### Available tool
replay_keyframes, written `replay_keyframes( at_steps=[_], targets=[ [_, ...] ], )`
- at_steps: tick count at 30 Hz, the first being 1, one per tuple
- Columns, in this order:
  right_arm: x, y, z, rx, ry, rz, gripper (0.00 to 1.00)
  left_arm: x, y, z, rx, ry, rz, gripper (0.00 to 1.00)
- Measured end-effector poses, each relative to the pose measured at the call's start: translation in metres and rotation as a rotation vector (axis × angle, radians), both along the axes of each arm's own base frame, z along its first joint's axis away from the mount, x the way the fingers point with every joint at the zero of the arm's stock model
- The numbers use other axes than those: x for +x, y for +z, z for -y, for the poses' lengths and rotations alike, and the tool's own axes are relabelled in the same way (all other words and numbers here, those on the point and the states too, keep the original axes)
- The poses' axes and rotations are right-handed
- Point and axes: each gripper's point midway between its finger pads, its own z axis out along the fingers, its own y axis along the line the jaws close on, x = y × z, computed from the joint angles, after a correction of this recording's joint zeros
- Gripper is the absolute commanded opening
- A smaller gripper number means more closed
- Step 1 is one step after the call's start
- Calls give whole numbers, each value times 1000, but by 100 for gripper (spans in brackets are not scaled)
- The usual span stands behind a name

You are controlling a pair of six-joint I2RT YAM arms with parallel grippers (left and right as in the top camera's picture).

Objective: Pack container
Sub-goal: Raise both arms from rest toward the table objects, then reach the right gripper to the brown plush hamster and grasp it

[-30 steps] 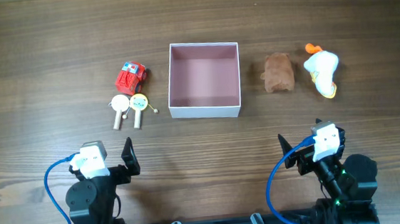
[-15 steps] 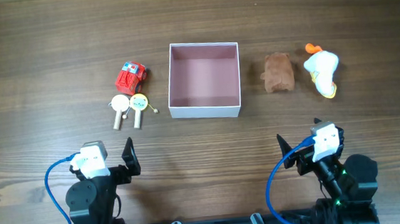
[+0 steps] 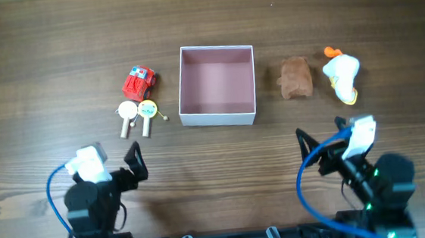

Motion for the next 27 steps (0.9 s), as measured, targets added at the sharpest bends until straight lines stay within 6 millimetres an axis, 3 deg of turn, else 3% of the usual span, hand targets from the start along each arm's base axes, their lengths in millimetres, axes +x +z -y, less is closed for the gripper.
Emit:
replay_keyframes(
  at_steps=[4,10,14,18,22,27],
  targets=[
    [17,21,0,12,2,-139,100,15,30,0,-8,-1,-81,100],
    [48,60,2,11,13,-393,100,47,47,0,-10,-13,-337,100],
    [69,93,3,-12,32,-486,100,82,65,-2,0,-27,-464,100],
    [105,122,4,3,33,-491,100,119,73,-3,3,-32,-511,100],
    [129,116,4,20,32,-504,99,135,58,-4,3,-34,-557,100],
    [155,76,13,14,-21,-609,100,138,42,-5,2,-36,-607,100]
  ],
)
